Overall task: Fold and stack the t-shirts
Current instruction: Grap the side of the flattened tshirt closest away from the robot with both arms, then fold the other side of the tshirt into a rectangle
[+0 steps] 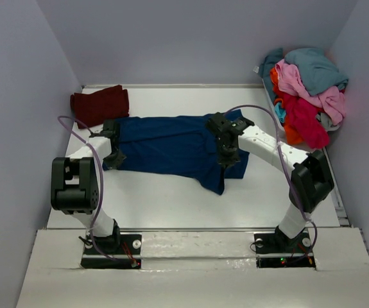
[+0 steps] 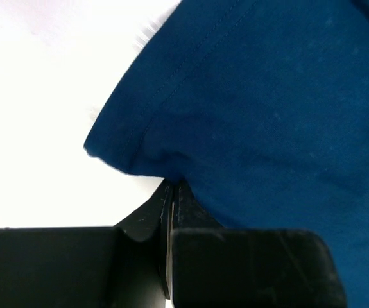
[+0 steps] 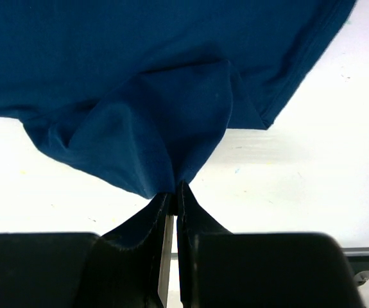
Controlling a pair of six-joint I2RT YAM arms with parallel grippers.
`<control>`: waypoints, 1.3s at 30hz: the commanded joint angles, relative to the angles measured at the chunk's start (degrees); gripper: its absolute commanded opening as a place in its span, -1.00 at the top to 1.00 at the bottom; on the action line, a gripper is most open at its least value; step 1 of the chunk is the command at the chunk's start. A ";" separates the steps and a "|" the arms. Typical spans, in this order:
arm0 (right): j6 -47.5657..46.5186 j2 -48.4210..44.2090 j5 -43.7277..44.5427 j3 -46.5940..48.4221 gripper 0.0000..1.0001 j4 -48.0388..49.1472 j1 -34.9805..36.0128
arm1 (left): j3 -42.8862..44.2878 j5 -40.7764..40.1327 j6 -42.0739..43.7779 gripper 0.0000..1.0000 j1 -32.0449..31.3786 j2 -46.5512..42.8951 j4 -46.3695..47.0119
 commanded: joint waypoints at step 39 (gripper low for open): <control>-6.27 27.24 5.44 45.29 0.32 -4.65 -17.34 | 50.19 -8.37 2.56 -0.01 -1.61 28.72 -11.84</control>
